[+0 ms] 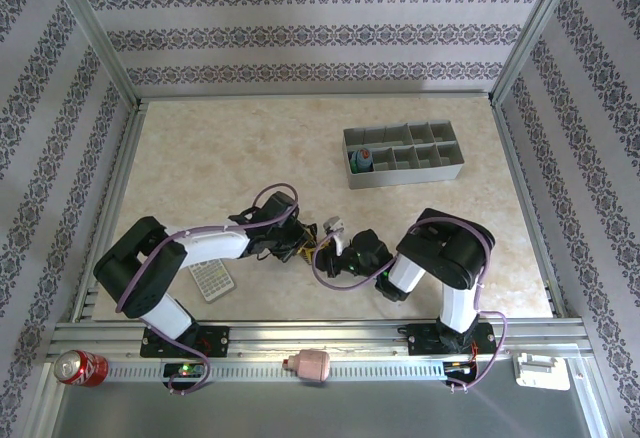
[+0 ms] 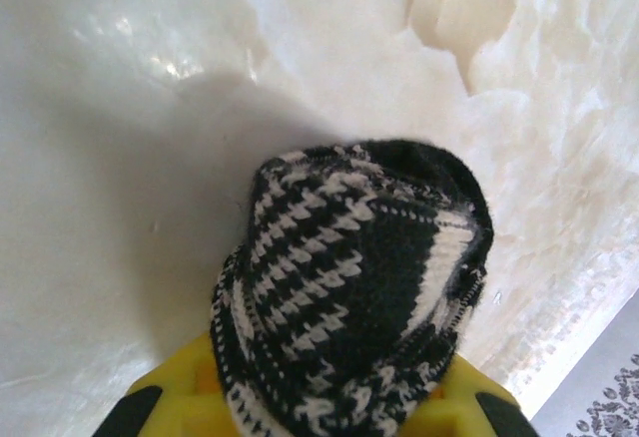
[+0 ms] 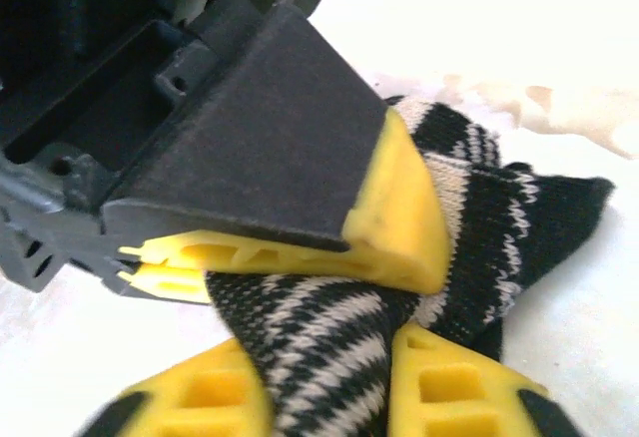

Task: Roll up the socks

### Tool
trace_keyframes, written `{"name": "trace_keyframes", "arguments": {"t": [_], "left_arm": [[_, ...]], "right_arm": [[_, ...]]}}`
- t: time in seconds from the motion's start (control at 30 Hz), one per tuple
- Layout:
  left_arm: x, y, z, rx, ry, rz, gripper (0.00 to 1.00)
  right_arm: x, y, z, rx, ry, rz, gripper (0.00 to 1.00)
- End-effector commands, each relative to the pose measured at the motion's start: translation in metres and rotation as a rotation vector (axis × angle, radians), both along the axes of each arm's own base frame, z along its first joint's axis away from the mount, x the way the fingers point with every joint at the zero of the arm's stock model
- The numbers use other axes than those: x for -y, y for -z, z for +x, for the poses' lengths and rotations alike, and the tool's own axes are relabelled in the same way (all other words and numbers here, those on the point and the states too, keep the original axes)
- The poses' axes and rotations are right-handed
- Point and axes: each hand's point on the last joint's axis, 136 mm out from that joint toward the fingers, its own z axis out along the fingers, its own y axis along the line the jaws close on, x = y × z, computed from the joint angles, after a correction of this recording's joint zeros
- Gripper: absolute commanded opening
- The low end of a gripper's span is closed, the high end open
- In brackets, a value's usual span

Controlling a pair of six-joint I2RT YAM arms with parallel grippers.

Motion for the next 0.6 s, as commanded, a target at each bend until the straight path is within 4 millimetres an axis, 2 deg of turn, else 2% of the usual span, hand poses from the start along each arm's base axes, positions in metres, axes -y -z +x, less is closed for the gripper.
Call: {"name": "trace_keyframes", "arguments": {"t": [0.0, 0.07, 0.17, 0.27, 0.33, 0.43, 0.47, 0.57], "left_arm": [[-0.035, 0.032, -0.042, -0.187, 0.036, 0.182, 0.00], [-0.046, 0.028, -0.047, -0.230, 0.038, 0.233, 0.00], [-0.050, 0.024, -0.048, -0.289, 0.065, 0.285, 0.00], [-0.048, 0.025, -0.046, -0.338, 0.097, 0.333, 0.00], [-0.047, 0.028, -0.044, -0.362, 0.111, 0.361, 0.00], [-0.046, 0.031, -0.042, -0.381, 0.125, 0.382, 0.00], [-0.044, 0.031, -0.040, -0.378, 0.128, 0.383, 0.00], [-0.042, 0.033, -0.038, -0.378, 0.130, 0.380, 0.00]], "right_arm": [[0.043, 0.073, -0.050, -0.272, -0.032, -0.272, 0.45], [0.044, 0.058, -0.045, -0.225, -0.012, -0.247, 0.53], [0.041, 0.031, -0.043, -0.102, -0.021, -0.236, 0.60], [0.038, 0.017, -0.051, 0.115, -0.059, -0.385, 0.66], [0.034, 0.010, -0.050, 0.194, -0.077, -0.452, 0.66], [0.034, 0.002, -0.041, 0.279, -0.061, -0.539, 0.66], [0.027, -0.010, -0.032, 0.308, -0.035, -0.530, 0.67], [0.026, -0.019, -0.018, 0.326, 0.037, -0.525, 0.70]]}}
